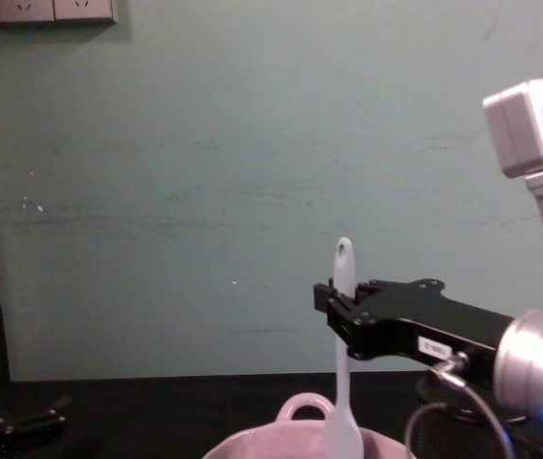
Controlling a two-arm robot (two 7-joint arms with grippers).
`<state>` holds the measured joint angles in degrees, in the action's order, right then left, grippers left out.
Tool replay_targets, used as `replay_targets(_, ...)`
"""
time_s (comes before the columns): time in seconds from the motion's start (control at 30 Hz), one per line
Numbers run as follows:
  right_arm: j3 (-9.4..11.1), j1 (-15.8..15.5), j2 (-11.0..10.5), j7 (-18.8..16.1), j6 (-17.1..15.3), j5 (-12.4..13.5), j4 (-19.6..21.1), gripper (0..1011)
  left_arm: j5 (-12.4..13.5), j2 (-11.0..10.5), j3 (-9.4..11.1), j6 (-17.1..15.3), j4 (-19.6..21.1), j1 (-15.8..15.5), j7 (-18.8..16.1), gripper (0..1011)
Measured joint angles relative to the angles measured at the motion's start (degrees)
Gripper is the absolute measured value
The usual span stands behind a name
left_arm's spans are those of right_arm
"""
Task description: Use the one hand to pick up the spoon and stir the clear water in the bowl.
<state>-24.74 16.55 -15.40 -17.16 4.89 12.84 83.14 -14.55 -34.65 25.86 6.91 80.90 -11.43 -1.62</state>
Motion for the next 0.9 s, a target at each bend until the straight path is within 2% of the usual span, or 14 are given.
replay_targets(0.23,0.9,-3.2,-3.1,-3.9,-5.2,1.4,6.2,119,0.0,0.0,0.0,0.0,0.0,0.0,0.0,1011)
replay_targets(0.47,0.7,-5.2,-3.8,-6.3,-8.2,4.4,10.3,118,0.0,0.0,0.0,0.0,0.0,0.0,0.0,1011)
replay_targets(0.6,-0.3,-5.1,-3.1,-6.6,-8.9,5.3,10.3,119,0.0,0.0,0.0,0.0,0.0,0.0,0.0,1011)
replay_targets(0.73,-1.2,-3.9,-1.6,-6.2,-8.9,5.5,8.3,119,0.0,0.0,0.0,0.0,0.0,0.0,0.0,1011)
replay_targets(0.9,-1.7,-1.8,1.3,-3.6,-6.1,4.1,4.1,119,0.0,0.0,0.0,0.0,0.0,0.0,0.0,1011)
